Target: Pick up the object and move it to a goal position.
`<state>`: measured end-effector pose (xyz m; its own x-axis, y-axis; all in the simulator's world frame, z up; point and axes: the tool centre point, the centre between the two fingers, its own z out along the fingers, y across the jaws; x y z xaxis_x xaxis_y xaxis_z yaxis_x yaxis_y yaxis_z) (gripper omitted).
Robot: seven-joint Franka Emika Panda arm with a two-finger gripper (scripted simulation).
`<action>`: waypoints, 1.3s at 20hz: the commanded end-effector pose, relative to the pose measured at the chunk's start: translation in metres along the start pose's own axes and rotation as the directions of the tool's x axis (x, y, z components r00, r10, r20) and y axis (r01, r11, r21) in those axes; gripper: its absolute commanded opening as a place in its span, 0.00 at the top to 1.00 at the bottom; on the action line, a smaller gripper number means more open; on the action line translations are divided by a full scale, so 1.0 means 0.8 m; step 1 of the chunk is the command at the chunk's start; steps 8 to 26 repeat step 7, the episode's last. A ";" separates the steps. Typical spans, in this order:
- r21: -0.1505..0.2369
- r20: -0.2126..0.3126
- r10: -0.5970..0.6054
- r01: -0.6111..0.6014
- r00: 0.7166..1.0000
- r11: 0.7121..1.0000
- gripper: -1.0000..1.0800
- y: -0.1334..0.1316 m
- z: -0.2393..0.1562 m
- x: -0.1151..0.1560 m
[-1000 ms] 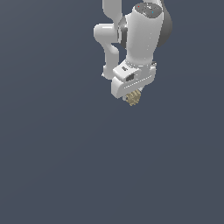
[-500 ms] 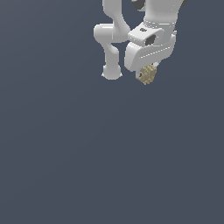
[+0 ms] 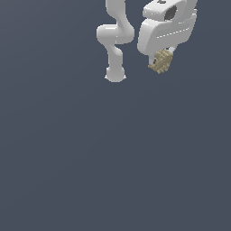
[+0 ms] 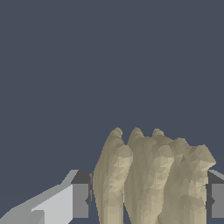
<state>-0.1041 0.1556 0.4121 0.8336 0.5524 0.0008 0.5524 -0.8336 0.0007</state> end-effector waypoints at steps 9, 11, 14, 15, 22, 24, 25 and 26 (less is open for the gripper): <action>0.001 0.001 0.001 -0.001 1.000 1.000 1.00 -0.003 -0.008 0.002; 0.001 0.001 0.001 -0.001 1.000 1.000 1.00 -0.003 -0.008 0.002; 0.001 0.001 0.001 -0.001 1.000 1.000 1.00 -0.003 -0.008 0.002; 0.001 0.001 0.001 -0.001 1.000 1.000 1.00 -0.003 -0.008 0.002; 0.001 0.001 0.001 -0.001 1.000 1.000 1.00 -0.003 -0.008 0.002; 0.001 0.001 0.001 -0.001 1.000 1.000 1.00 -0.003 -0.008 0.002; 0.001 0.001 0.001 -0.001 1.000 1.000 1.00 -0.003 -0.008 0.002; 0.001 0.001 0.001 -0.001 1.000 1.000 1.00 -0.003 -0.008 0.002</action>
